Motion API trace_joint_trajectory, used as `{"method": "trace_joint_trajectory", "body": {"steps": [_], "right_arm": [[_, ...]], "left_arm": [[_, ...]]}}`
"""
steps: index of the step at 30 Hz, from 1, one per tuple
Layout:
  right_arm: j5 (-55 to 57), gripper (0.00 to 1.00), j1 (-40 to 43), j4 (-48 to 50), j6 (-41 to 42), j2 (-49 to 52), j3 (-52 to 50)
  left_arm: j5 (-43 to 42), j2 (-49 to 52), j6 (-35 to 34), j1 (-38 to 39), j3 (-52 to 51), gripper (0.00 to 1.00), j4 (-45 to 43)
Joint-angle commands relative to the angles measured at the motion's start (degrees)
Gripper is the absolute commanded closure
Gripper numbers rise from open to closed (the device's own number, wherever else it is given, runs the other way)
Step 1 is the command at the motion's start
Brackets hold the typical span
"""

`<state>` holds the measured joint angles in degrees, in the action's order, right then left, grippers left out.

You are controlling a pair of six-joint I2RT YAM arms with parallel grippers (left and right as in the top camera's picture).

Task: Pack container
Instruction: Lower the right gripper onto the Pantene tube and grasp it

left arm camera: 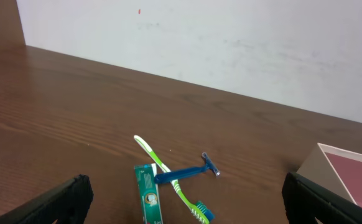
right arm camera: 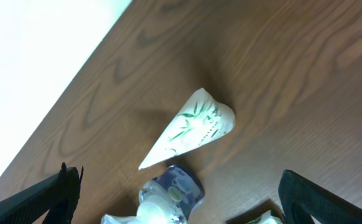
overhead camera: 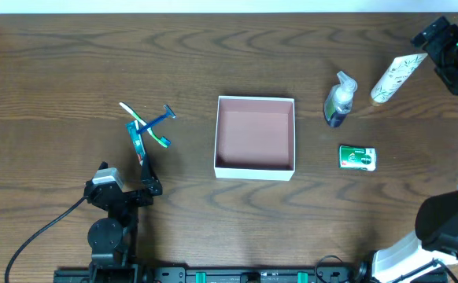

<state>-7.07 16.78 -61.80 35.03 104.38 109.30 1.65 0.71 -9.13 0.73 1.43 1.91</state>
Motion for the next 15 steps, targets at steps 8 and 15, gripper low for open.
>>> {"method": "trace_joint_trajectory", "body": {"steps": [8,15], "right_arm": [[-0.2,0.01,-0.8,1.5,4.0,6.1,0.7],[-0.2,0.06,-1.7,2.5,4.2,9.0,0.7]], "left_arm": [[0.4,0.0,0.5,-0.3,-1.2,0.02,2.1],[0.4,0.0,0.5,-0.3,-1.2,0.02,2.1]]}}
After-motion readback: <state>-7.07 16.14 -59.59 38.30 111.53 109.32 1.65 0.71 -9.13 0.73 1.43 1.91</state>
